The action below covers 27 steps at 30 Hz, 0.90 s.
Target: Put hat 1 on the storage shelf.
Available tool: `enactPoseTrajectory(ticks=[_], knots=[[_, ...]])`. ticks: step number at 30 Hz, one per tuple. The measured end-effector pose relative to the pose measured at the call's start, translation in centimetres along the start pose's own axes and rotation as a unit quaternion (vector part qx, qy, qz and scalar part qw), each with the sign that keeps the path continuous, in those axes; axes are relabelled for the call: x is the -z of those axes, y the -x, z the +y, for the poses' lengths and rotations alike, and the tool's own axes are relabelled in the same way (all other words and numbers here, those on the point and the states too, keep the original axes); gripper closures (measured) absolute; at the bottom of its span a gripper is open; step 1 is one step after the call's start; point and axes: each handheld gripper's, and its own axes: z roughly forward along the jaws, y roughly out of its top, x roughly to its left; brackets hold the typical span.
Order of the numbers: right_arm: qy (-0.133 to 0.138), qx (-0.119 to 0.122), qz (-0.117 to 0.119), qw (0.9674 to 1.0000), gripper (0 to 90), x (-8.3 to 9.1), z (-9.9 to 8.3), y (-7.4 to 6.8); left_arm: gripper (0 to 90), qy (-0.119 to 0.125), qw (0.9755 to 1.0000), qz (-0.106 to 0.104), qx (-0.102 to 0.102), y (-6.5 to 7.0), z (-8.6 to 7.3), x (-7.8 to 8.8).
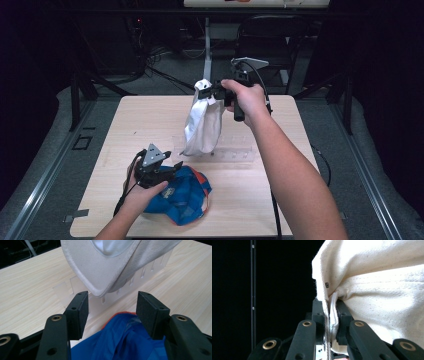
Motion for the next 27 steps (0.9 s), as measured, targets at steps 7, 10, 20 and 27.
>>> enactPoseTrajectory(ticks=[7, 10, 20, 27], knots=[[0.001, 0.001, -0.014, 0.9999, 81.1, 0.6, -0.1, 0.3, 43.9, -0.002, 1.0, -0.003, -0.004, 0.6, 0.3, -0.8], [0.003, -0.001, -0.009, 1.0, 81.1, 0.2, 0.0, 0.5, 43.9, -0.006, 0.9999, -0.004, -0.008, 0.9, 0.5, -1.0], [0.001, 0.003, 0.0, 1.0, 81.0, -1.3, 0.1, 0.4, 46.2, -0.019, 0.9996, 0.005, -0.022, 1.3, 1.2, -2.0], [-0.002, 0.006, 0.005, 1.0, 80.5, -1.6, -0.1, 0.2, 60.7, -0.02, 0.9992, 0.018, -0.03, 1.9, 1.9, -2.6]])
